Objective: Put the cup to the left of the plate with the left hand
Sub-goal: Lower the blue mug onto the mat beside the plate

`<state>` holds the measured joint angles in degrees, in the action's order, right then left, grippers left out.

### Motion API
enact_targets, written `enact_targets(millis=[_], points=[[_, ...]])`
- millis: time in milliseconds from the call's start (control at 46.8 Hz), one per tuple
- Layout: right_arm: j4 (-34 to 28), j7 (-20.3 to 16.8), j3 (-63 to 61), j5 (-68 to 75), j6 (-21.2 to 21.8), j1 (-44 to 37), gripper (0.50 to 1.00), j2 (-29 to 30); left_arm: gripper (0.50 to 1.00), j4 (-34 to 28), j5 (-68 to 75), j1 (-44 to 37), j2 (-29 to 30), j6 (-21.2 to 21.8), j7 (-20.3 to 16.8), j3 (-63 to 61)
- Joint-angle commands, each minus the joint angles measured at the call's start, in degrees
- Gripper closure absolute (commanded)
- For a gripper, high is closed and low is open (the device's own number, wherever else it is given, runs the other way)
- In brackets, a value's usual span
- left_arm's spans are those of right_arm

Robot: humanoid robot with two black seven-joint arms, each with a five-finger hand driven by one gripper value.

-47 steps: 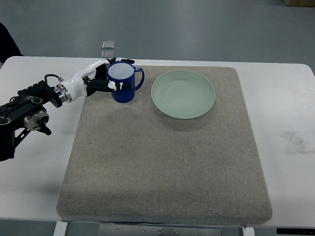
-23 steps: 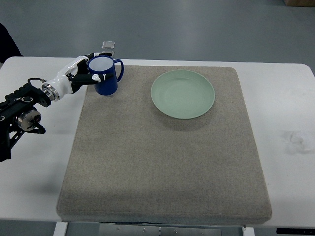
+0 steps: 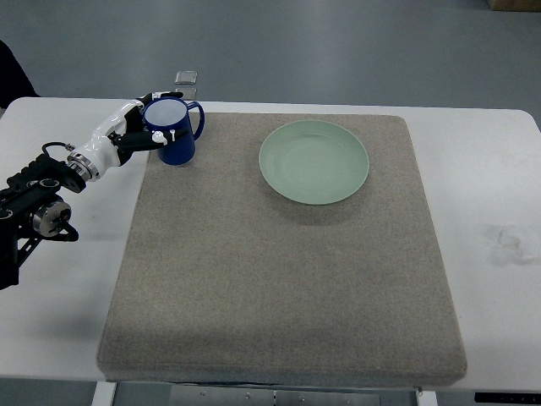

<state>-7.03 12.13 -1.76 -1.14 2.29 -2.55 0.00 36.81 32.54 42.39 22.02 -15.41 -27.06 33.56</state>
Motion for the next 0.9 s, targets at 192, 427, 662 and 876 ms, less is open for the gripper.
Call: enact_targets(millis=[192, 427, 662, 876], points=[[0.0, 0.0, 0.0, 0.0, 0.0, 0.0, 0.568, 0.0, 0.701, -2.1, -0.1, -0.2, -2.1, 0.0, -0.2, 0.0], [0.0, 0.0, 0.0, 0.0, 0.0, 0.0, 0.568, 0.0, 0.694, -2.0, 0.0, -0.1, -3.7, 2.1, -1.1, 0.0], [0.0, 0.0, 0.0, 0.0, 0.0, 0.0, 0.568, 0.0, 0.575, -2.0, 0.0, -0.1, -3.9, 3.8, -1.1, 0.0], [0.0, 0.0, 0.0, 0.0, 0.0, 0.0, 0.568, 0.0, 0.504, -1.7, 0.0, -0.1, -4.4, 6.1, -1.1, 0.0]])
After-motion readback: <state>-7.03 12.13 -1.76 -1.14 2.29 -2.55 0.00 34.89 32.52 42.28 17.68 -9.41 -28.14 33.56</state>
